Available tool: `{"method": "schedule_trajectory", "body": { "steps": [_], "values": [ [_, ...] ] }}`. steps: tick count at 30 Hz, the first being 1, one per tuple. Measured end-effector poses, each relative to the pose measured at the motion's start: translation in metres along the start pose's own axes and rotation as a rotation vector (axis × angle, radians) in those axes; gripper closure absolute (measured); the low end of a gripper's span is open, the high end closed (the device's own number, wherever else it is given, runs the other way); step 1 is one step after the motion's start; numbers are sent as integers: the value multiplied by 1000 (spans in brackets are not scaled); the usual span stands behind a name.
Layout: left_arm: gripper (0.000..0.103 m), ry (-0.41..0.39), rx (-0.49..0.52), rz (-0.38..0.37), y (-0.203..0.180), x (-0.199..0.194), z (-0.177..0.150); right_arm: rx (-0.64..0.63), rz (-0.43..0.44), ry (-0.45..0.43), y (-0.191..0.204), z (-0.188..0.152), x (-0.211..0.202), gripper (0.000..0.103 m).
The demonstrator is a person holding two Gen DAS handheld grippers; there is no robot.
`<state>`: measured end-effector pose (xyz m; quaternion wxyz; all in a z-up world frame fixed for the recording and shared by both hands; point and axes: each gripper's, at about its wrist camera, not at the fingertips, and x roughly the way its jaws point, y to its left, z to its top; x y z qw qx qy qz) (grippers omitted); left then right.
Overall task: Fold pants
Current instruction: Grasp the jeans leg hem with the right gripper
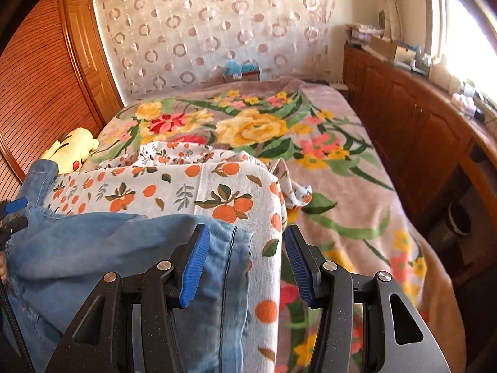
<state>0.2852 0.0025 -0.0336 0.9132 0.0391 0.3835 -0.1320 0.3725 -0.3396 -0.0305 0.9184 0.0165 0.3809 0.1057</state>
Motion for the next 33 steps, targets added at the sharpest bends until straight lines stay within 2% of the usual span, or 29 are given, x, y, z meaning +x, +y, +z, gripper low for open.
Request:
{"method": "schedule_trajectory", "body": {
  "steps": [5,6,8,9,10,16,23,26,29,33],
  "values": [
    [22,26,6,-12,-2,22,-11,37,49,59,-1,7,19,52],
    [22,34,6,-15,-2,26,-14,29,60,61,-1,8,17,60],
    [22,41,0,-26,-1,29,-16,11,83,58,2,10,14,68],
    [22,41,-7,-31,1,30,-16,9,85,50,3,11,12,76],
    [22,39,-12,-35,2,30,-17,6,84,41,4,10,7,80],
    [22,31,-41,-54,9,32,-21,-44,126,-43,24,-12,-30,89],
    [22,14,-63,-91,15,30,-22,-94,197,22,43,-41,-46,92],
    [22,8,-72,-100,18,28,-24,-132,169,77,49,-52,-43,92],
    [22,6,-70,-101,17,28,-24,-111,145,101,44,-54,-39,92],
    [22,4,-70,-101,19,26,-24,-79,115,97,35,-49,-39,78]
  ]
}}
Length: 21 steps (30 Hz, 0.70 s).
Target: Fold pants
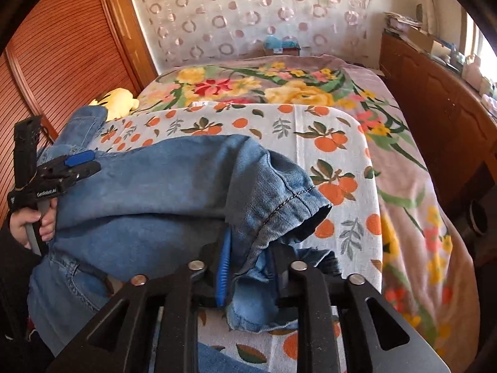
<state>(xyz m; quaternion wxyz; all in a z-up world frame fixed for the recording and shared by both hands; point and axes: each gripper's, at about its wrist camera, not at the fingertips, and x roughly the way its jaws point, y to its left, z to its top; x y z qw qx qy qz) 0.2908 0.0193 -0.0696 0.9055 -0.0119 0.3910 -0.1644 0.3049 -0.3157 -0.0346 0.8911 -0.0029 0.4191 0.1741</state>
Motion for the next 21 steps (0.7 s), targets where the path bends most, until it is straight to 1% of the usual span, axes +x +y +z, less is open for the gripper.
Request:
{"method": "schedule_trajectory", "body": {
  "steps": [2,4,6,9,11,12,13,14,16,18,20,21],
  "values": [
    [22,-1,1,1,0,0,0,26,19,-2,-8,7,2,77],
    [22,0,2,2,-1,0,0,65,34,-3,-11,18,5,71],
    [22,-2,1,1,0,-1,0,127,42,-9,-25,29,12,68],
    [22,-6,-2,1,0,-2,1,231,53,-21,-45,44,25,68],
    [22,-8,-4,0,1,-2,1,301,85,-43,-60,52,32,68],
    [22,-9,-4,-1,2,-2,1,326,100,-47,-65,55,35,71],
    [22,-10,-4,-1,1,-3,1,345,104,-53,-70,58,37,85],
    [22,-11,-3,-2,1,-3,1,354,101,-65,-76,61,36,89],
    [22,-14,-4,-4,1,-3,1,354,110,-111,-81,68,30,92],
    [22,-17,-3,-6,0,-3,0,346,116,-153,-85,77,25,92],
    [22,-19,-2,-5,-1,-3,0,315,117,-182,-79,86,23,92],
    [22,-19,-3,-5,0,-3,0,293,105,-182,-74,89,24,92]
  ]
}}
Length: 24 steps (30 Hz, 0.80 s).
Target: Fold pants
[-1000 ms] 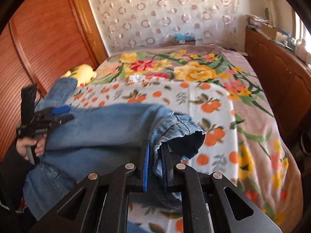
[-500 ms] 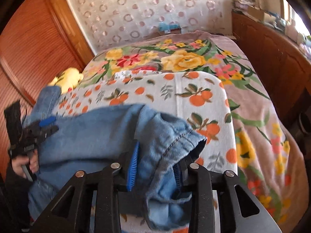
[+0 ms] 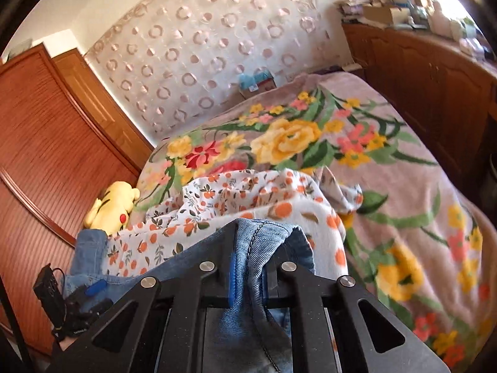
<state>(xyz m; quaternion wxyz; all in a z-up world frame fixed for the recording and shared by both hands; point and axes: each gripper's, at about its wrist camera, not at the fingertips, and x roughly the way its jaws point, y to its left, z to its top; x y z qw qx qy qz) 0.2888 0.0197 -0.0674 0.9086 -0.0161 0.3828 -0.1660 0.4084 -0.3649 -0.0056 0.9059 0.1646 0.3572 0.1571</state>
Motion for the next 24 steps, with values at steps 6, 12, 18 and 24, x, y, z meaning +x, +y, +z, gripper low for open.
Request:
{"method": "schedule_trajectory", "body": {
  "steps": [6,12,18,24],
  "values": [
    [22,2,-15,-3,3,2,1,-176,-233,112,11,-13,33,68],
    [22,2,-10,-1,2,3,0,-113,-228,53,-12,-40,-2,55],
    [22,4,-10,-1,2,3,1,-137,-226,133,-15,-89,-29,55],
    [22,4,-10,-1,2,3,1,-145,-127,159,-18,-122,-45,55]
  ]
}}
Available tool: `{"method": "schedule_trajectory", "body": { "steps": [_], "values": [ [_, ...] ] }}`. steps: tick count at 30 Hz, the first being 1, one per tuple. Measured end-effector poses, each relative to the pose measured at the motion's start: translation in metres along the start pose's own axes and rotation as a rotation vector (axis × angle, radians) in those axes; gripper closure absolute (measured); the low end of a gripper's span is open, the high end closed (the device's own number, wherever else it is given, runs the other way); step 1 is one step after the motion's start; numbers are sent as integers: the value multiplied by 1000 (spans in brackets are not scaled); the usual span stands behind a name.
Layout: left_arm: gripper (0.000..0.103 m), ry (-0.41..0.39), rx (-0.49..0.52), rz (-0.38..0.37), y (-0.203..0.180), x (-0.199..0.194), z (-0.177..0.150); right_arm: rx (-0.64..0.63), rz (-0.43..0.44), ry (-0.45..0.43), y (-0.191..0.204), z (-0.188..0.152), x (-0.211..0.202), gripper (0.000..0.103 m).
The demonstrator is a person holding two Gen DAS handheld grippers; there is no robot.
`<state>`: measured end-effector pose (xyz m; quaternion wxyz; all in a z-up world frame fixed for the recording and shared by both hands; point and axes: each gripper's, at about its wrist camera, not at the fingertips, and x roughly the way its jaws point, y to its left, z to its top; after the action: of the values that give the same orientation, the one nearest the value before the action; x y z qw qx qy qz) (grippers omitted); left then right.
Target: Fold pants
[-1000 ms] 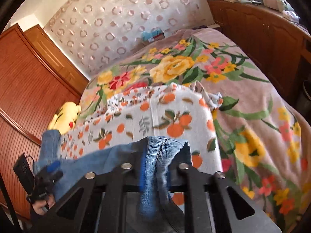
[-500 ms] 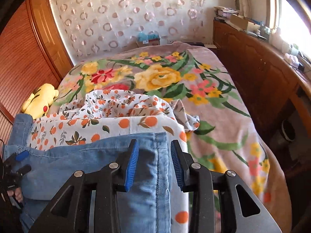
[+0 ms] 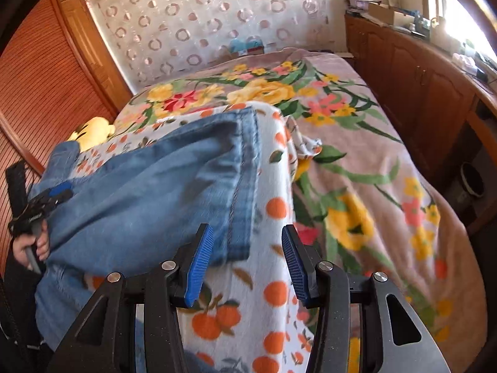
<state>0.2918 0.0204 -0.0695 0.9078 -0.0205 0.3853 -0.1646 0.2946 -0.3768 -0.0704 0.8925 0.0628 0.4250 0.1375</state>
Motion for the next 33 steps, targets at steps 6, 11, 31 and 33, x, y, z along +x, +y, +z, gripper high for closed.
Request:
{"method": "schedule_trajectory", "body": {
  "steps": [6,11,31,33],
  "values": [
    [22,1,-7,2,2,2,-2,6,49,17,-2,-3,6,55],
    [22,1,-6,2,1,2,-2,4,69,39,-1,4,11,69],
    [22,2,-4,5,-1,6,-4,61,-141,118,-14,-2,-28,80],
    [22,2,-3,6,-1,6,-4,50,-146,84,-6,-1,-32,80]
  ]
}}
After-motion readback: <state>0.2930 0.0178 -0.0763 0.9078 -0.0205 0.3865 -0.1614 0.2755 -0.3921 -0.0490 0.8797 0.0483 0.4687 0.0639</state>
